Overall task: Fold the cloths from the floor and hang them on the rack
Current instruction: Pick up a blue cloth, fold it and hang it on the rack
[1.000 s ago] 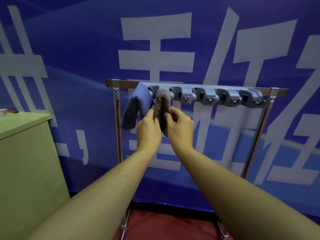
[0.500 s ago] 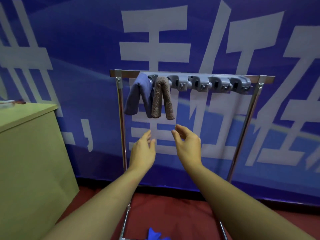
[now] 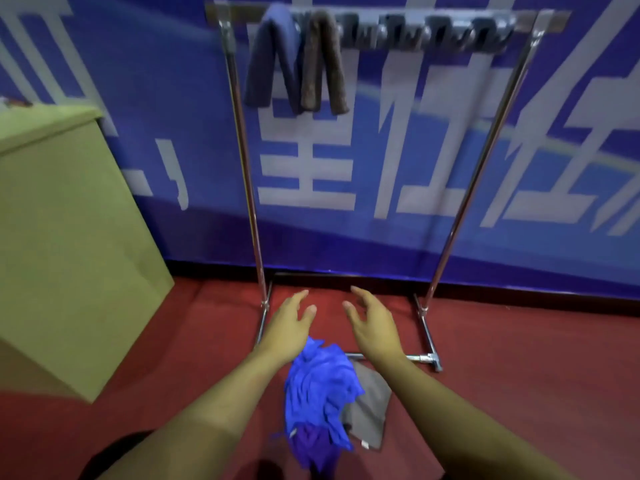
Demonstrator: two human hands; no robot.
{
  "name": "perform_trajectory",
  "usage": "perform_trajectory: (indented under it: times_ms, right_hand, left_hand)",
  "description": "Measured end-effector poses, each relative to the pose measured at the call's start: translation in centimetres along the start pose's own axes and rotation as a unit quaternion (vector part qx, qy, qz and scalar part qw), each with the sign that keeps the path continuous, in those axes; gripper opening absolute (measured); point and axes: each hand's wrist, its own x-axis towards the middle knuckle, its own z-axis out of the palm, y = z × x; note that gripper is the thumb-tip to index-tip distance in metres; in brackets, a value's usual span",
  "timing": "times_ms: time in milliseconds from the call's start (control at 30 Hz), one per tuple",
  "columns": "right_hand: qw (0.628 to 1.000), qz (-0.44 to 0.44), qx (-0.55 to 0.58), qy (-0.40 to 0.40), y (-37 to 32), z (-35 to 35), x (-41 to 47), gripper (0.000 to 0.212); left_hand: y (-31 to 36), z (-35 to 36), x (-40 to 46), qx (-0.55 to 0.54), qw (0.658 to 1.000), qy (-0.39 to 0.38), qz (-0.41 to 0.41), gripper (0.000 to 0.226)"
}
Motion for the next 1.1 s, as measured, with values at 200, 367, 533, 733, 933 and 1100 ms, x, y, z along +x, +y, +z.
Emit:
perform_trajectory:
  times_ms: [200,367,533,733,933,1100]
  right_hand:
    - [0.975,0.038,-0.155,-0.153,9.2,4.7,-2.5,0.051]
    - [0.943,0.049,-0.243,-0.22,14.3,7.6,-1.6,0.057]
    - [0.907,0.069,-0.312,-0.274,19.3,12.2,0.2,0.058]
    - [0.882,0.066,-0.346,-0.313,25.0,17.1,3.0,0.059]
    - [0.869,0.059,-0.367,-0.326,29.6,19.7,6.2,0.062]
    - [0.886,0.102,-0.334,-0.303,32.8,21.5,7.8,0.07]
  left_hand:
    - [-9.5,4.9,-1.9,0.063,0.993,-0.051,-0.086,0.046]
    - [-15.0,7.9,-1.1,0.169,0.976,-0.114,-0.08,0.052]
    - [-20.8,12.5,1.7,0.248,0.949,-0.175,-0.086,0.056]
    - [-26.6,17.5,5.0,0.281,0.926,-0.227,-0.105,0.059]
    - [-31.1,20.2,8.6,0.285,0.925,-0.218,-0.127,0.061]
    - [-34.1,21.6,10.6,0.219,0.936,-0.175,-0.214,0.064]
